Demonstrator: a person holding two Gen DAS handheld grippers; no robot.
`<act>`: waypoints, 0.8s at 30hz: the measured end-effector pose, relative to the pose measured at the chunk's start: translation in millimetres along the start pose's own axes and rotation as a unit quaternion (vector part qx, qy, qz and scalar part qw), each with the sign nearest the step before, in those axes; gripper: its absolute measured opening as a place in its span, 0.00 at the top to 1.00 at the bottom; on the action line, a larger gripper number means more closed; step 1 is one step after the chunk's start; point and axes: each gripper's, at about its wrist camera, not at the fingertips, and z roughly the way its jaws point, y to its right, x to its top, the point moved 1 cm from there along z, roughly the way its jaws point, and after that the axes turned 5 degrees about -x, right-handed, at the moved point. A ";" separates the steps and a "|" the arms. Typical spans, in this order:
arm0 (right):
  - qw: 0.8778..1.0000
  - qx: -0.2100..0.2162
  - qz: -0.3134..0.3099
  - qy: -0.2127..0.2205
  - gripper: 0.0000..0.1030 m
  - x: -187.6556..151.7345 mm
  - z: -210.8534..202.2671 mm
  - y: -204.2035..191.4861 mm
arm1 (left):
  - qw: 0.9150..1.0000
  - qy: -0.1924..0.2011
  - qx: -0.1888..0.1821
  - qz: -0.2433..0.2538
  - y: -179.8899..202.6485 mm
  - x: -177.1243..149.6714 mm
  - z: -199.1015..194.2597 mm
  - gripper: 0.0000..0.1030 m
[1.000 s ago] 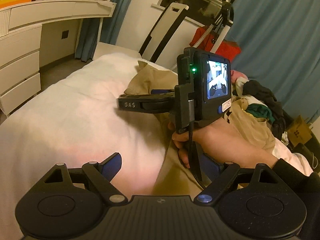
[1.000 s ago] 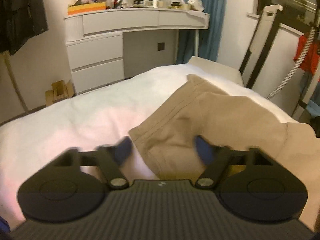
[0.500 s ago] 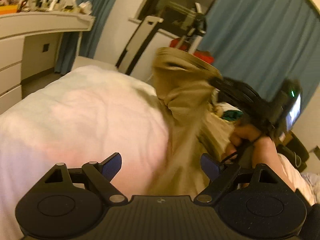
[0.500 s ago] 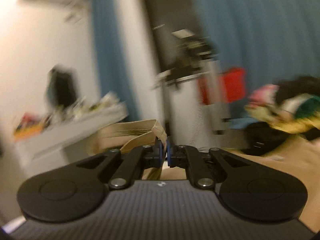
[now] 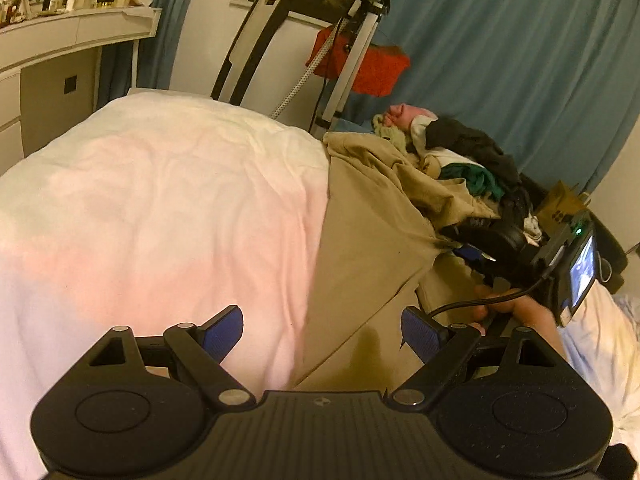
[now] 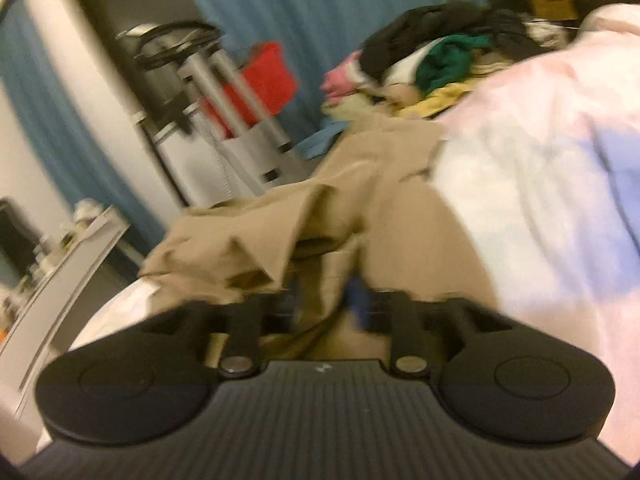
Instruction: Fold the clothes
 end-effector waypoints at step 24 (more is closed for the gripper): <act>0.996 -0.016 -0.088 0.022 0.17 -44.7 -302.6 11.5 | 0.987 -0.097 -0.120 0.043 -12.5 6.6 -90.2 0.15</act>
